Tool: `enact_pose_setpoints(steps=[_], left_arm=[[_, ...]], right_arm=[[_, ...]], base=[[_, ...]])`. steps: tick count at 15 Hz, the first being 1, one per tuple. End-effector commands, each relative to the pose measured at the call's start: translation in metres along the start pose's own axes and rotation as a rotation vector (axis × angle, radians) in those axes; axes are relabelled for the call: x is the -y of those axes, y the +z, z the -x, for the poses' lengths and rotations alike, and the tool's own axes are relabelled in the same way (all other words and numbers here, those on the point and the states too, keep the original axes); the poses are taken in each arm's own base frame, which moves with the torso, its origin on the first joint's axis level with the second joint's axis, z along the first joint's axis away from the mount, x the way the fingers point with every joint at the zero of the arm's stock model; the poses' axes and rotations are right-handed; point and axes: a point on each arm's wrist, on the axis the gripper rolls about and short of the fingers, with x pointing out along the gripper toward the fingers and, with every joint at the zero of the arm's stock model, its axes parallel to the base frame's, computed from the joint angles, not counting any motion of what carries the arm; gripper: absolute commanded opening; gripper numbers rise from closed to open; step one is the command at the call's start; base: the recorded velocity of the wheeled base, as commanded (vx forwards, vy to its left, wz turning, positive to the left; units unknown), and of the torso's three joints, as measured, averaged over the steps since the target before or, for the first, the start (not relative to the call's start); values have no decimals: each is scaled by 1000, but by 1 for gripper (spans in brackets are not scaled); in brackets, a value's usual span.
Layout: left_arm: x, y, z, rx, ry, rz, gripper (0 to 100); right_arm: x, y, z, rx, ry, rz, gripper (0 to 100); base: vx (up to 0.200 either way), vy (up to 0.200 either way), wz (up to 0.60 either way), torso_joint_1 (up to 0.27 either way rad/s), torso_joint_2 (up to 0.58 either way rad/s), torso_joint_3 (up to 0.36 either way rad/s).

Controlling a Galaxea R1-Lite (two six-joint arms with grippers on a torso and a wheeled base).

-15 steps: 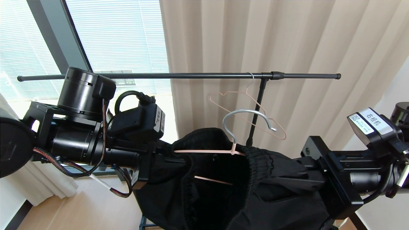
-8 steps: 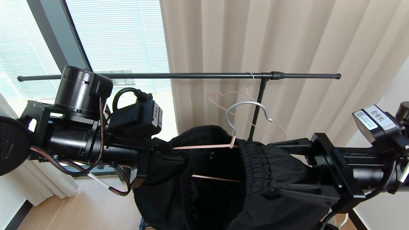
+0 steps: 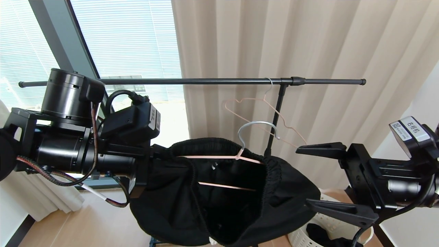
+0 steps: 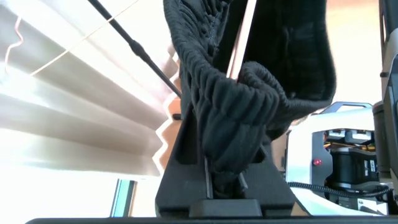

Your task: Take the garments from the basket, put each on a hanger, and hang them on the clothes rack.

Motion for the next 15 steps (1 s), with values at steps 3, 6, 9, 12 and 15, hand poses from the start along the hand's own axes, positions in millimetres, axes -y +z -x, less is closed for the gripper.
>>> enact_pose_setpoints(steps=[3,6,9,12,15], left_arm=[[6,-3,16,-2,35,25,0],[8,-4,30,0,76,28,0],[14,0,40,15,98,88,0],[17,1,43,22,101,143,0],[19,1,44,24,98,159,0]], right_arm=[[6,-2,8,-6,-47,-9,100],[7,-9,14,-21,-75,0,100],[15,-21,19,-49,-113,-20,100],[23,-30,17,-71,-129,-39,100],[33,-37,18,-78,-158,-50,100]], base=[[0,0,0,0,0,0],[0,0,0,0,0,0],[0,0,0,0,0,0],[0,0,0,0,0,0],[0,0,0,0,0,0]])
